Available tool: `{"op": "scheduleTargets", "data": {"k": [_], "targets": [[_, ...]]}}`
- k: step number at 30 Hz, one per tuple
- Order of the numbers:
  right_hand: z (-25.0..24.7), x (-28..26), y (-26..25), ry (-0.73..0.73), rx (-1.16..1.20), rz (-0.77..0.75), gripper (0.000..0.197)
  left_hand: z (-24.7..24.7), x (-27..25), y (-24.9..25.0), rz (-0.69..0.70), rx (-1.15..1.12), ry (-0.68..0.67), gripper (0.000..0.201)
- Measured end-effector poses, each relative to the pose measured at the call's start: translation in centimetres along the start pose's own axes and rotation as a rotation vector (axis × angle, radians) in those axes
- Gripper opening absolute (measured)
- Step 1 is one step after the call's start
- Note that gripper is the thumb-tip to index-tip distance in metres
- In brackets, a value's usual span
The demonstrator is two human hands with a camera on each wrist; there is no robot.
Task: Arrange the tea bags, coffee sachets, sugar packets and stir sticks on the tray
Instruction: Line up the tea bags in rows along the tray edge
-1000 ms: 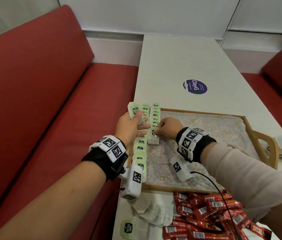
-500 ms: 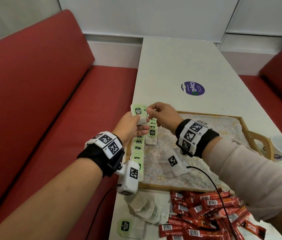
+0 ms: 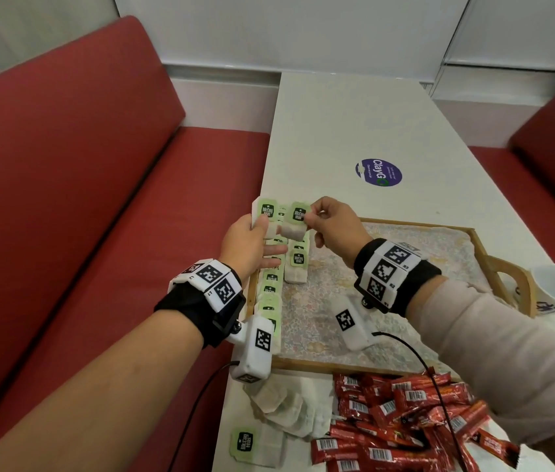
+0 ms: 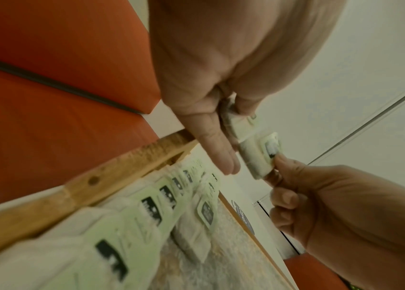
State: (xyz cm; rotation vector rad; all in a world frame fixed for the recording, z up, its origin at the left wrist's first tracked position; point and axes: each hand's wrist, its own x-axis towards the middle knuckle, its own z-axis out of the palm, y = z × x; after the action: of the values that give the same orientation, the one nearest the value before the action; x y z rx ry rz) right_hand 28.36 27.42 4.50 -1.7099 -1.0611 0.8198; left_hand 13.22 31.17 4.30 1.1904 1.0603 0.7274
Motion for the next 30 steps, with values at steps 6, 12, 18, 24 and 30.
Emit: {"op": "scheduleTargets", "data": {"k": [6,12,18,24,30], "targets": [[-0.4,-1.2,1.4,-0.185,-0.148,0.167,0.020,0.1,0.2,-0.2,0.033,0.049,0.054,0.023],[0.4,-1.8,1.9,-0.368,-0.342,0.242,0.009,0.2,0.4,-0.3,0.034,0.078,0.059,0.023],[1.0,-1.9,1.9,-0.356,-0.474,0.295,0.022,0.0,0.5,-0.5,0.031,0.073,0.047,0.023],[1.2,-1.4,2.1,-0.319,-0.516,0.318,0.025,-0.1,0.7,-0.7,0.031,0.071,0.042,0.024],[1.3,-0.9,1.9,-0.293,-0.539,0.307,0.019,-0.2,0.8,-0.8,0.037,0.074,0.034,0.024]]}}
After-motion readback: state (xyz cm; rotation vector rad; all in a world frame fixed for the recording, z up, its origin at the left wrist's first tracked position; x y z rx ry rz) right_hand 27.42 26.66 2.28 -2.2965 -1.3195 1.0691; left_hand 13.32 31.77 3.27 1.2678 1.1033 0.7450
